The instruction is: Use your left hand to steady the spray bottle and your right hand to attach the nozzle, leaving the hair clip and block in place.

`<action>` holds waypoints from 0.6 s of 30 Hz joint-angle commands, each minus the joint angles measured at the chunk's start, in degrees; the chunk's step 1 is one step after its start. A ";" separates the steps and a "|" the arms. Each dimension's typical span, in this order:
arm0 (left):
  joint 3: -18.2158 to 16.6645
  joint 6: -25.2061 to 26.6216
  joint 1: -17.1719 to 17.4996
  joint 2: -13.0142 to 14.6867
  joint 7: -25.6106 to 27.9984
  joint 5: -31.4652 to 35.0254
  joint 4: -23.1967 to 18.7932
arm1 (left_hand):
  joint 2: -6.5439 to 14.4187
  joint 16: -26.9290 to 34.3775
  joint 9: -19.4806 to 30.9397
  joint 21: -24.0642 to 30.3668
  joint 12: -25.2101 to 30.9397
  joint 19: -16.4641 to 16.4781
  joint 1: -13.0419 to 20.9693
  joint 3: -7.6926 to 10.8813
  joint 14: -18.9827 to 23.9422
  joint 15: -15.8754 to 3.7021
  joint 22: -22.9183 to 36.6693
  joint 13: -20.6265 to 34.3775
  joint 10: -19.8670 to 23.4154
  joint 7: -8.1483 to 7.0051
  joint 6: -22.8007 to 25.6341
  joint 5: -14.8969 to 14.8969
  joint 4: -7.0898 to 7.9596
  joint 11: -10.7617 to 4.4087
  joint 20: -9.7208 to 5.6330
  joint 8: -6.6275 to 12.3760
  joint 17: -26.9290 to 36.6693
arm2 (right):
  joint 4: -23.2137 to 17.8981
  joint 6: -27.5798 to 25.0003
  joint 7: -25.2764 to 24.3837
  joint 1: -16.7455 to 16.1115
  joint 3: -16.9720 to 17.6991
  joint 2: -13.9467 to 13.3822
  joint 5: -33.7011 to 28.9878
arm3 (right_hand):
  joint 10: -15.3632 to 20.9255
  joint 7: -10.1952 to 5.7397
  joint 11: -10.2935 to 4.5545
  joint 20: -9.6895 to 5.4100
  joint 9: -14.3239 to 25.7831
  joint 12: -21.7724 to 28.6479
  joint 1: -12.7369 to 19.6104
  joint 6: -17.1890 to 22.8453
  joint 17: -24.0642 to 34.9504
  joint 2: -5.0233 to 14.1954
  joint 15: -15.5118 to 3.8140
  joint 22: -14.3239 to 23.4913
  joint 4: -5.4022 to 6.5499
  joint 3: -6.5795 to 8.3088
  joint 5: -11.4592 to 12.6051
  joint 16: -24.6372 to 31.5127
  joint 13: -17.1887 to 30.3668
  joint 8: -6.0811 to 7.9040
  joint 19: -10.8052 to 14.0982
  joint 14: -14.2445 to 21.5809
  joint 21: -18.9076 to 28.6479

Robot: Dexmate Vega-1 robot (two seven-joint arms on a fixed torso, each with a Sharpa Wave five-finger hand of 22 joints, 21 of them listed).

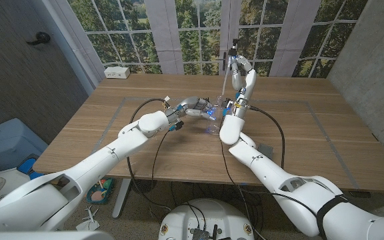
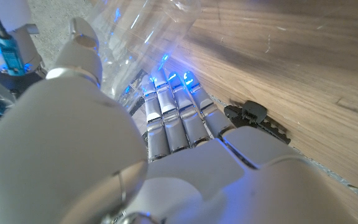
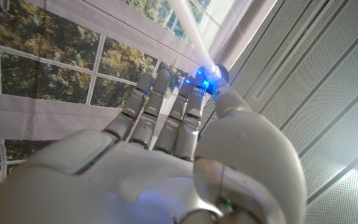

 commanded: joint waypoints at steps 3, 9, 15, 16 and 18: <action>-0.77 0.38 1.07 0.51 1.02 -0.35 -1.92 | 13.70 -0.18 1.64 0.35 0.38 -0.09 13.28 0.39 0.03 -9.00 0.14 1.95 11.35 -4.54 11.61 0.43 0.03 -8.56 -0.89 0.27 0.08 | 0.82 0.29 -0.15 -0.91 1.73 0.39 -1.15 | 0.66 -0.98 0.08 -0.30 0.27 0.04 0.79 1.41 0.19 -0.22 -9.10 -0.01 -0.04 -0.32 -0.03 -0.10 0.35 0.08 0.08 0.62 0.43; -1.14 0.85 1.58 0.85 1.58 -0.47 -2.72 | 13.72 -0.16 1.66 0.41 0.35 -0.10 13.28 0.39 0.09 -9.01 0.14 1.96 11.35 -4.54 11.65 0.43 0.04 -8.55 -0.89 0.23 0.08 | -0.60 0.01 -0.15 -1.78 1.19 -0.24 -0.72 | 0.69 -0.86 0.06 -0.30 0.26 0.02 0.83 1.36 0.22 -0.20 -9.07 -0.02 0.01 -0.36 -0.04 -0.20 0.37 0.02 0.02 0.66 0.50; -1.15 1.53 1.75 1.11 1.53 -0.56 -3.25 | 13.75 -0.16 1.67 0.47 0.31 -0.14 13.25 0.38 0.12 -8.94 0.14 1.97 11.34 -4.51 11.55 0.44 0.08 -8.63 -0.92 0.12 0.08 | -1.05 0.02 -0.15 -2.13 1.51 -0.07 -1.28 | 0.61 -0.90 0.03 -0.37 0.25 -0.05 0.90 1.37 0.29 -0.17 -9.09 -0.02 0.03 -0.41 -0.02 -0.26 0.39 -0.01 -0.07 0.67 0.56; -1.05 1.63 1.70 1.09 1.37 -0.57 -3.20 | 13.74 -0.17 1.67 0.48 0.33 -0.13 13.24 0.38 0.12 -8.92 0.14 1.97 11.38 -4.52 11.61 0.44 0.08 -8.62 -0.91 0.13 0.07 | -1.00 0.10 -0.15 -2.04 1.43 -0.08 -1.13 | 0.61 -1.04 0.01 -0.36 0.25 -0.05 0.89 1.46 0.29 -0.18 -9.07 -0.02 0.04 -0.42 -0.02 -0.29 0.41 0.01 -0.07 0.65 0.57; -0.81 1.79 1.55 1.06 1.07 -0.48 -3.11 | 13.72 -0.22 1.68 0.50 0.32 -0.16 13.28 0.41 0.07 -8.92 0.13 1.98 11.39 -4.49 11.64 0.45 0.05 -8.46 -0.93 0.11 0.04 | -0.62 0.37 -0.15 -1.65 1.43 0.09 -1.00 | 0.58 -1.00 0.04 -0.38 0.25 -0.06 0.88 1.44 0.32 -0.21 -9.06 -0.02 0.05 -0.48 -0.03 -0.30 0.44 -0.01 -0.06 0.67 0.61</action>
